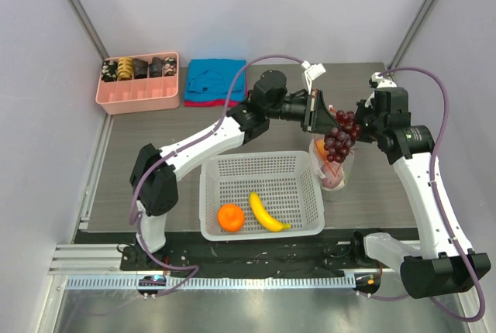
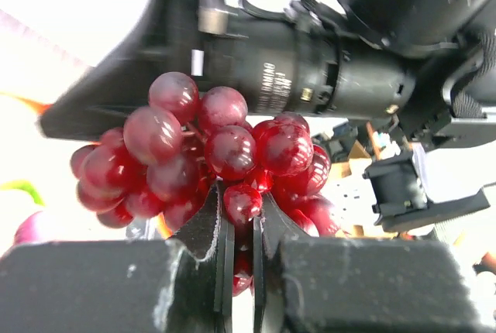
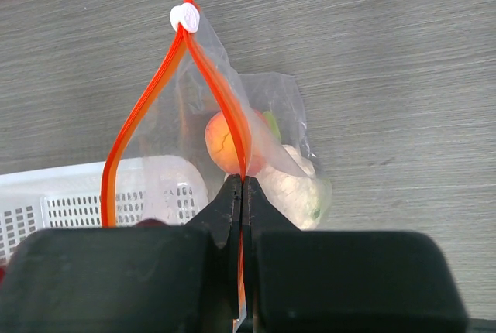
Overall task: Place the food in the zip-top bag and seal the zipper
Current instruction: Place the fake fruit in the zipper food storage bag.
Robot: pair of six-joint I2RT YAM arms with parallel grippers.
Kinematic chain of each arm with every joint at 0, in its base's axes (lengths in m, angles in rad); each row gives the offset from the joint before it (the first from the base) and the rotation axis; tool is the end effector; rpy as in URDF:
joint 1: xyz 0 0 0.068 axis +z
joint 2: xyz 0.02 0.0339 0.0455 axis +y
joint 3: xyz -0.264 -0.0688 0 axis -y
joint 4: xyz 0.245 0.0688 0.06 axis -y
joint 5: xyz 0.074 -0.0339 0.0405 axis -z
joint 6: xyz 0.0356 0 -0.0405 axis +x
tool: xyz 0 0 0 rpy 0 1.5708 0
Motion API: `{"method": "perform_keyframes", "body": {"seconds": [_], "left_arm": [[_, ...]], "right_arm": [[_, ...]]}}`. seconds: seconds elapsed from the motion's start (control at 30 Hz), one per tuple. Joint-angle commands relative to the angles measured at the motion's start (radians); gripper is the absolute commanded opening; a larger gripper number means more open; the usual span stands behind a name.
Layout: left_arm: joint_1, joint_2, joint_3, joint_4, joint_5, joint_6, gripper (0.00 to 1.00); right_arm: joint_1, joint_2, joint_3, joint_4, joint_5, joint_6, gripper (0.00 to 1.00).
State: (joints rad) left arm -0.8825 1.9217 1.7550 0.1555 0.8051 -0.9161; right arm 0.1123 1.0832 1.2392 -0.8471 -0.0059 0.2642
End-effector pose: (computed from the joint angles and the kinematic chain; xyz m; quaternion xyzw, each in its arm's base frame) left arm 0.2730 -0.3723 0.3788 0.2644 0.6588 -0.6798 0.1844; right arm 0.2121 0.0241 0.3742 0.0674 0.9023 0.0823 0.4178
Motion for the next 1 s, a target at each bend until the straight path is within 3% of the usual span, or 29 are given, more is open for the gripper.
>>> {"method": "perform_keyframes", "body": {"seconds": [0.0, 0.23, 0.47, 0.6, 0.9, 0.97], "left_arm": [[0.05, 0.016, -0.018, 0.055, -0.069, -0.047, 0.0], [0.074, 0.025, -0.017, -0.068, -0.119, -0.006, 0.0], [0.1, 0.017, -0.042, -0.042, -0.141, -0.037, 0.0], [0.067, 0.046, 0.073, -0.319, -0.219, 0.116, 0.0], [-0.016, 0.079, 0.239, -0.62, -0.487, 0.315, 0.15], [-0.035, 0.069, 0.259, -0.667, -0.565, 0.407, 0.22]], "right_arm": [[0.001, -0.04, 0.013, 0.011, -0.029, -0.014, 0.01], [0.001, -0.048, 0.009, 0.013, -0.034, -0.023, 0.01], [0.0, -0.052, 0.009, 0.013, -0.043, -0.029, 0.01], [0.0, -0.045, 0.014, 0.017, -0.062, -0.023, 0.01], [0.001, -0.035, 0.043, 0.022, -0.083, -0.023, 0.01], [0.001, -0.039, 0.043, 0.022, -0.082, -0.022, 0.01]]}}
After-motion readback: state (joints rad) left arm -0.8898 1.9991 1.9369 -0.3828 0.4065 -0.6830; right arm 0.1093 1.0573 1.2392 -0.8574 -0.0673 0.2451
